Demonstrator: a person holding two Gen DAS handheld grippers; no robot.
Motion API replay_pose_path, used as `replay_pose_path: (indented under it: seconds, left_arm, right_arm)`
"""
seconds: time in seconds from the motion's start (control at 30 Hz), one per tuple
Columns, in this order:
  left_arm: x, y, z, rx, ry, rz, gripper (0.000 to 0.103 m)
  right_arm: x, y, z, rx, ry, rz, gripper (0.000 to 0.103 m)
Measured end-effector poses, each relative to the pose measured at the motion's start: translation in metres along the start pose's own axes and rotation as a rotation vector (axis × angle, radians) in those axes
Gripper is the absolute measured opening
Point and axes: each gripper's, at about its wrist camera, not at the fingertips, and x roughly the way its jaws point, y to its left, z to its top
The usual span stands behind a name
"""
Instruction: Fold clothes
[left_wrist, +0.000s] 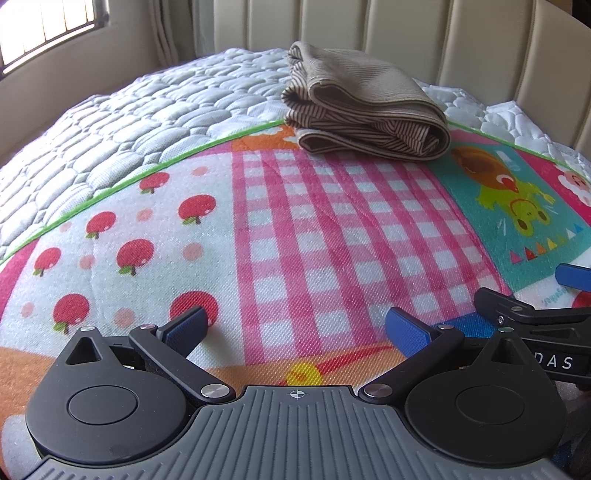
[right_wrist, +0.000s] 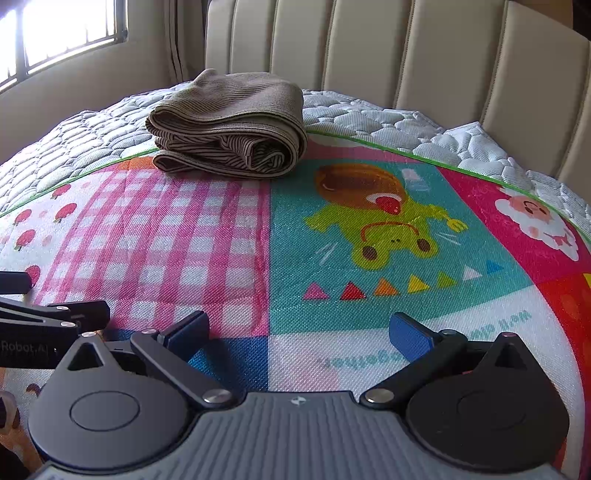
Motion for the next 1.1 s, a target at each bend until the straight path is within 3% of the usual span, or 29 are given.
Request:
replay_pose_path:
  seconds: [1.1]
  left_arm:
    - [0.0000,-0.0016,0.0008,0.010,-0.003,0.009,0.103]
  right_arm:
    - [0.0005,-0.0018,0.0018,-0.009,0.019,0.018,0.103]
